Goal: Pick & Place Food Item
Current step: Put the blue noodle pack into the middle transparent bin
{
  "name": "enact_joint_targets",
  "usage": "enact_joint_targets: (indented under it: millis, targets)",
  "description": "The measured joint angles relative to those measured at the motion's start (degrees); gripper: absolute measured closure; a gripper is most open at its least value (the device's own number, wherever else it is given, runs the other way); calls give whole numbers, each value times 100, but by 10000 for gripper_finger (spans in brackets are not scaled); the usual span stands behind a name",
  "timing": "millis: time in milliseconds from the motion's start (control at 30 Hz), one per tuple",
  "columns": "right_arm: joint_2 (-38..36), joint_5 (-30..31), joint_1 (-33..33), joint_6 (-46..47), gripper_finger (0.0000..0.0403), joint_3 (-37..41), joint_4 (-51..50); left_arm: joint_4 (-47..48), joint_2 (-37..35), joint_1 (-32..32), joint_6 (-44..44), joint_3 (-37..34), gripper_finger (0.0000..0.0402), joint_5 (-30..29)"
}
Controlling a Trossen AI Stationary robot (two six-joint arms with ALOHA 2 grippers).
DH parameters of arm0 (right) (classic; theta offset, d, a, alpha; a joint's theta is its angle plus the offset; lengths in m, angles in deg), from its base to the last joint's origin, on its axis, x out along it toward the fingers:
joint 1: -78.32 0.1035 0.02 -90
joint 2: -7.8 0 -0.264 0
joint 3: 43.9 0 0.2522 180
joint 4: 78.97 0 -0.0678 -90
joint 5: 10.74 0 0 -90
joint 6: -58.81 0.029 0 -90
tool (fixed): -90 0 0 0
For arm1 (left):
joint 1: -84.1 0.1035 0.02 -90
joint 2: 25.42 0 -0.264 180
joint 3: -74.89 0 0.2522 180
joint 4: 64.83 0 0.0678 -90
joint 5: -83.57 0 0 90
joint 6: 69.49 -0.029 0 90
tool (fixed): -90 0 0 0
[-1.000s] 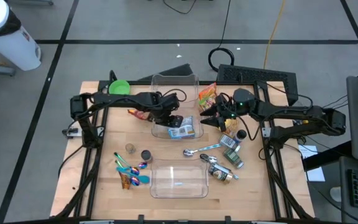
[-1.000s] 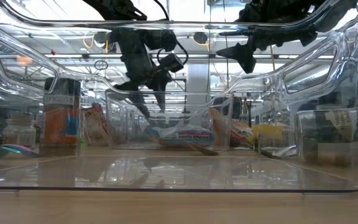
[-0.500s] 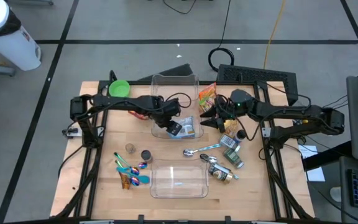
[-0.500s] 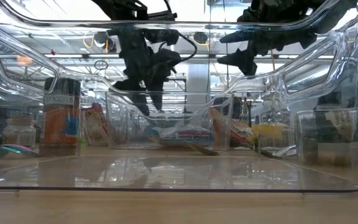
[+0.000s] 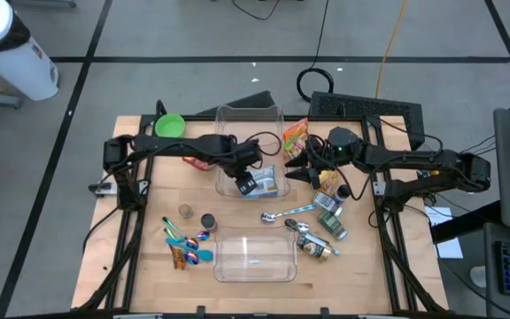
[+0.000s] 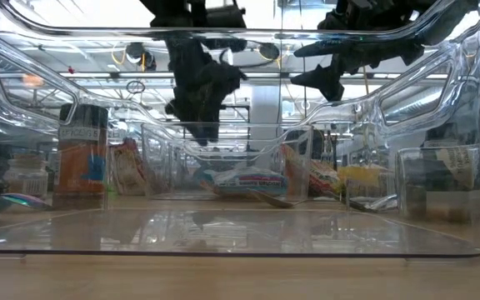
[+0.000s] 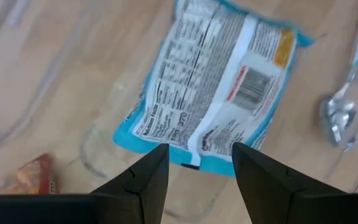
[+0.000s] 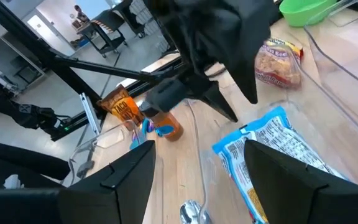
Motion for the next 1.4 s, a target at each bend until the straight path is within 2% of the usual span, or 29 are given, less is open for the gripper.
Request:
enact_joint_targets:
  millis: [333, 733, 1033, 1400]
  targets:
    - [-1, 16, -2, -22, 165, 0, -113, 51, 442, -4, -424, 32, 220, 236]
    - [-1, 46, -2, -66, 165, 0, -117, 40, 506, -13, -873, 32, 220, -57]
    - [-1, 177, -2, -68, 165, 2, -118, -21, 634, -13, -1055, 32, 220, -69]
    - [-3, 175, -9, 534, 165, 659, 701, 62, 718, -11, -1020, 26, 225, -68]
